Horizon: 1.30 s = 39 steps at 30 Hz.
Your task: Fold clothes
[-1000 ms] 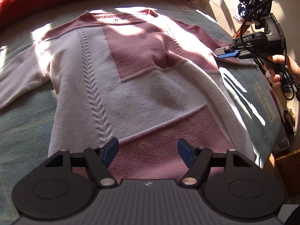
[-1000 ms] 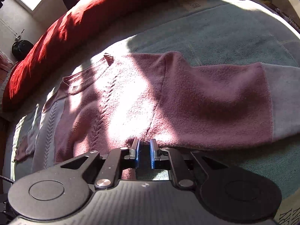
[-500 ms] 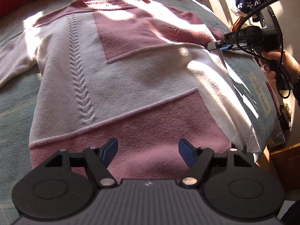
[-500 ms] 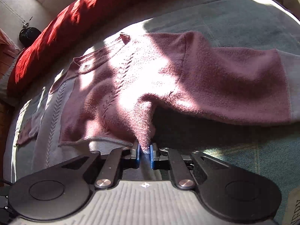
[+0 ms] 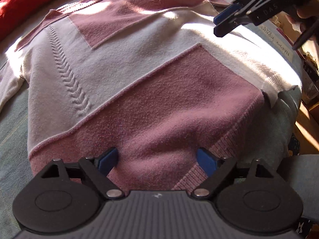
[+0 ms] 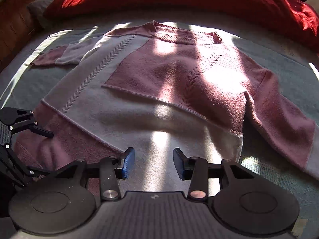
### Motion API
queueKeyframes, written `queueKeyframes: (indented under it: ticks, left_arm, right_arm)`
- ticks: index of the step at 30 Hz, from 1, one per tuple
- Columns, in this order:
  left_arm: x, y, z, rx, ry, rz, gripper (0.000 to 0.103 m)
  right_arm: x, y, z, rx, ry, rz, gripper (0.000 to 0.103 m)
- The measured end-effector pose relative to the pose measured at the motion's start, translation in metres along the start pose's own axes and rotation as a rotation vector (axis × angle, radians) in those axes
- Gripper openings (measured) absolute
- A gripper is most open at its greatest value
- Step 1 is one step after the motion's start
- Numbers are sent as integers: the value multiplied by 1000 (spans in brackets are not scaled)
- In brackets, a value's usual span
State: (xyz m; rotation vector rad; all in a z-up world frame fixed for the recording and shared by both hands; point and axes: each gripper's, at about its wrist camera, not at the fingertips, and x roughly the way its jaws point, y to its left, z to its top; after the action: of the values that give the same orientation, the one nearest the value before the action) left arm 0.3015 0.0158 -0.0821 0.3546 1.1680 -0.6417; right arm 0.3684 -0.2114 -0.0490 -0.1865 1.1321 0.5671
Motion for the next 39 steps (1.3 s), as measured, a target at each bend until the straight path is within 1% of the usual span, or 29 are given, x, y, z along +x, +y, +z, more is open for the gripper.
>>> queueKeyframes:
  ticks: [2,4,5,6,8,9,11,12,13,15,18,20,22,24,26,29,31,34,37,39]
  left_arm:
    - [2,1,-2,-7,2,6,100]
    - [3,3,-4,-14,4,12,100]
    - [4,4,-5,-18,4,15,100]
    - [5,4,-6,-21,5,17,100]
    - [1,2,-7,-11,-7,32,100]
    - [-4,-1,-8,4,-19,38,98]
    - [-13,-8,-11,39,-45,45,98]
    - [-18,-12,-14,62,-60,41,98]
    - [-23,-17,-17,89,-77,40,98]
    - [-33,-25,-23,149,-111,49,98]
    - [-41,-39,-30,221,-134,61,98]
    - [-41,-46,-32,248,-129,53,98]
    - [-38,-52,-34,274,-126,40,98]
    - [-33,-56,-34,294,-123,27,98]
    - [-30,-61,-35,324,-133,25,98]
    - [-23,-68,-36,384,-157,52,98]
    - [-19,-70,-33,412,-171,91,98]
    - [-18,-65,-25,415,-214,153,98]
    - [-22,-51,-14,384,-259,235,98]
    - [-27,-38,-5,348,-278,273,98]
  right_arm:
    - [15,15,-9,-53,45,-4,50]
    - [23,18,-16,-69,61,13,53]
    - [25,18,-19,-73,56,22,57]
    - [26,18,-21,-76,50,31,65]
    - [27,18,-25,-79,38,48,69]
    - [26,18,-25,-75,42,46,69]
    - [21,19,-22,-53,74,31,69]
    - [16,20,-21,-47,73,27,69]
    - [7,22,-21,-53,52,26,69]
    - [-10,32,-25,-98,19,53,70]
    - [-17,59,-39,-250,33,86,76]
    - [-10,82,-54,-411,57,71,77]
    - [2,102,-68,-580,65,6,77]
    - [15,120,-83,-782,46,-95,77]
    - [14,127,-81,-877,-11,-134,77]
    - [4,127,-61,-882,-79,-151,77]
    - [-3,119,-43,-856,-118,-163,79]
    - [-6,95,-15,-721,-127,-143,81]
    - [-3,69,4,-534,-84,-79,83]
    - [-2,59,8,-446,-62,-41,83]
